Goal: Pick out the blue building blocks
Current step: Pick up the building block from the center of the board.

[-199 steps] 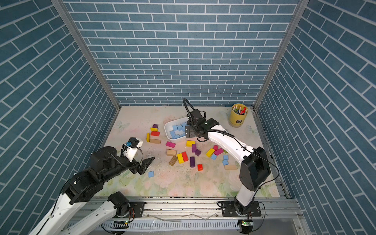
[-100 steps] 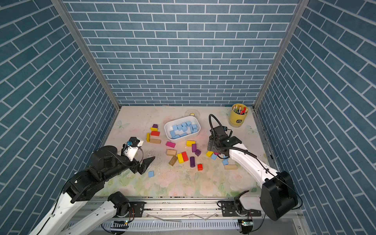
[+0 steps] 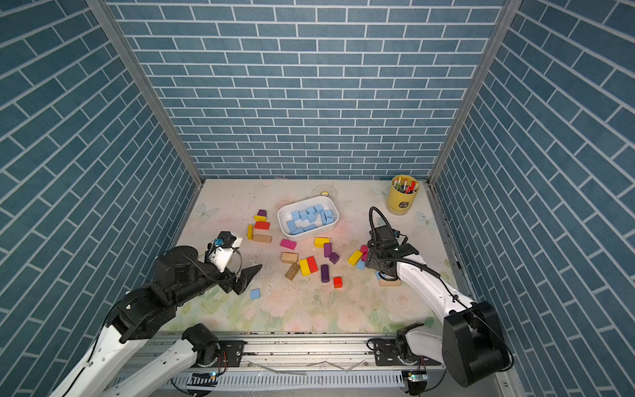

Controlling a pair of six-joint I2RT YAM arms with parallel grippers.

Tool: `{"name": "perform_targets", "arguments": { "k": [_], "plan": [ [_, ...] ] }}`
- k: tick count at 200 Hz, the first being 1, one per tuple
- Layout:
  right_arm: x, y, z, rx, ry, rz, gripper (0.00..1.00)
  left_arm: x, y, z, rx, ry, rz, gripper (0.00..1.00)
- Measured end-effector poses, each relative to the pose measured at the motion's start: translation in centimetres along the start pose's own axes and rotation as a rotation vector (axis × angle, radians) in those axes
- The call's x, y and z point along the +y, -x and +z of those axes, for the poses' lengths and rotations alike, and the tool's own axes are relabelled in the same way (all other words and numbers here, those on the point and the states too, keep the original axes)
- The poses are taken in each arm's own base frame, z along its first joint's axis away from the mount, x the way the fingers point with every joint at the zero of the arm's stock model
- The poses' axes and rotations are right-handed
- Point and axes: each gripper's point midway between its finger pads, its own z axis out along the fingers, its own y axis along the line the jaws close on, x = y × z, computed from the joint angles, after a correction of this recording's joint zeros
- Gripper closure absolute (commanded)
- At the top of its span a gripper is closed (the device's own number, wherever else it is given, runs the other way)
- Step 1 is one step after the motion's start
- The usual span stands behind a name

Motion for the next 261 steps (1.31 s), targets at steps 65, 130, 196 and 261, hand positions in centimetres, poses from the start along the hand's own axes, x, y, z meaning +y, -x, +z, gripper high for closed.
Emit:
{"name": "perform_targets", "arguments": {
  "k": [65,130,196,261],
  "plan": [
    [0.2,-0.3,1.8,0.044,-0.01,-0.016,0.25,0.0,0.0,0.0,0.0,0.0,0.0,0.01],
    [0.0,-0.7,3.4,0.082,-0.04,-0.04,0.35,0.0,0.0,0.0,0.0,0.001,0.0,0.01],
    [-0.4,-0.6,5.4,0.116,-0.075,-0.057,0.43,0.0,0.0,0.0,0.0,0.001,0.0,0.01],
    [-0.2,0.2,6.3,0.112,-0.076,-0.067,0.51,0.0,0.0,0.0,0.0,0.001,0.0,0.01]
  ]
}}
